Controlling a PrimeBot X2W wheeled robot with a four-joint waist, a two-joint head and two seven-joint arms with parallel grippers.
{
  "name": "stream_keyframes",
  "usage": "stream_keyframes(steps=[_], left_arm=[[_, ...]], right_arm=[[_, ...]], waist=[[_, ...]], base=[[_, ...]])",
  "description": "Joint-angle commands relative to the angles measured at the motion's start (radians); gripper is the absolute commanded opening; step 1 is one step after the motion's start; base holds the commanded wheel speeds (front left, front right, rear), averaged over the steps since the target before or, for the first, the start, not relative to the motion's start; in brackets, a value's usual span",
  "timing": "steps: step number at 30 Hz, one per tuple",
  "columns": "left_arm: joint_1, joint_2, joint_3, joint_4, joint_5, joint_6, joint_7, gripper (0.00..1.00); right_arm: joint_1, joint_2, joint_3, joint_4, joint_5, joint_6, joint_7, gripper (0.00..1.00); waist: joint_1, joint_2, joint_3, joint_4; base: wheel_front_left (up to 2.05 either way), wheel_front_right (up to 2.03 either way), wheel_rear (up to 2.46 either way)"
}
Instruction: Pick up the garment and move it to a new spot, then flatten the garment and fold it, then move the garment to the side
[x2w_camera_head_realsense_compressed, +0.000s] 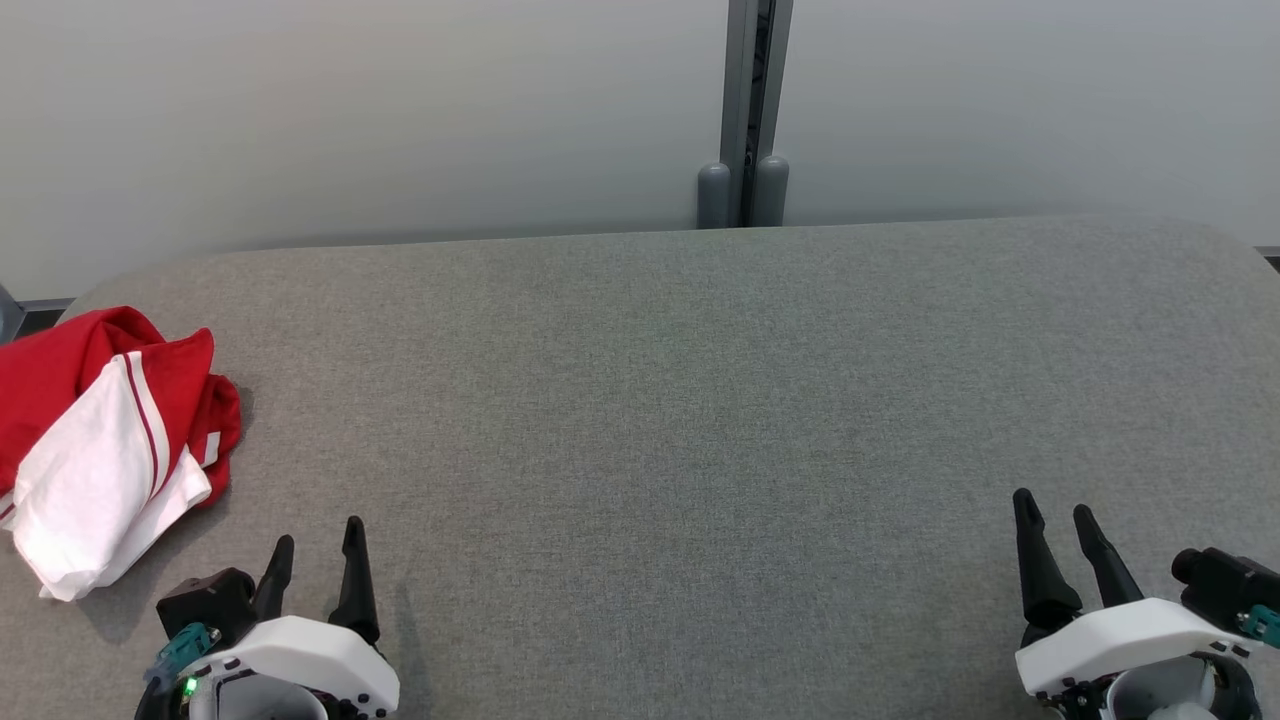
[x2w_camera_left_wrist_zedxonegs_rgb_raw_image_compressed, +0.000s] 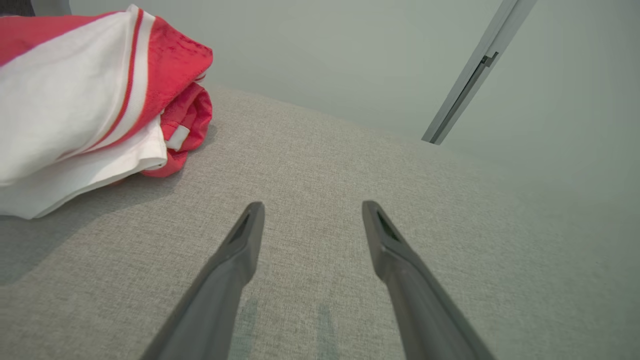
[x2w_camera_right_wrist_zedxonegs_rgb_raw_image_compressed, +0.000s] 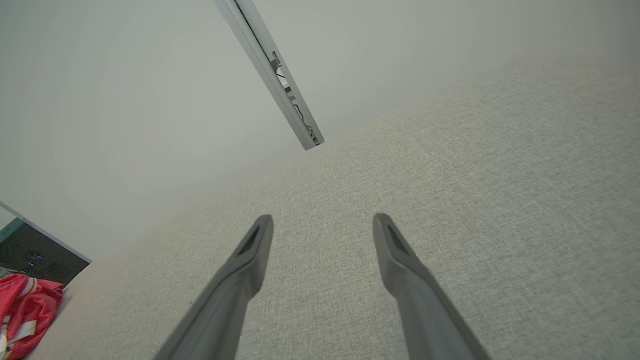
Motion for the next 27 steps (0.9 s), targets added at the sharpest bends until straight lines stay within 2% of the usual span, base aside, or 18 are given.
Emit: stream_keyframes(steps=[1,15,27], left_arm=[[-0.027,0.009,-0.003,-0.002,0.024,0.007,-0.009,1.0],[-0.024,0.012,-0.025,0.009,0.147,0.036,-0.041,1.0],[-0.016,0.011,-0.025,0.008,0.232,0.044,-0.067,1.0]], right_arm=[[-0.02,-0.006,-0.001,0.0,-0.023,0.001,-0.012,1.0],[-0.023,-0.005,-0.006,0.016,-0.166,0.002,-0.044,1.0],[-0.022,0.0,-0.019,0.021,-0.264,0.002,-0.071,1.0]], waist=[[0.0,0.0,0.0,0.0],[0.0,0.0,0.003,0.002],[0.0,0.0,0.006,0.002]], base=[[0.0,0.0,0.0],[0.0,0.0,0.0],[0.0,0.0,0.0]])
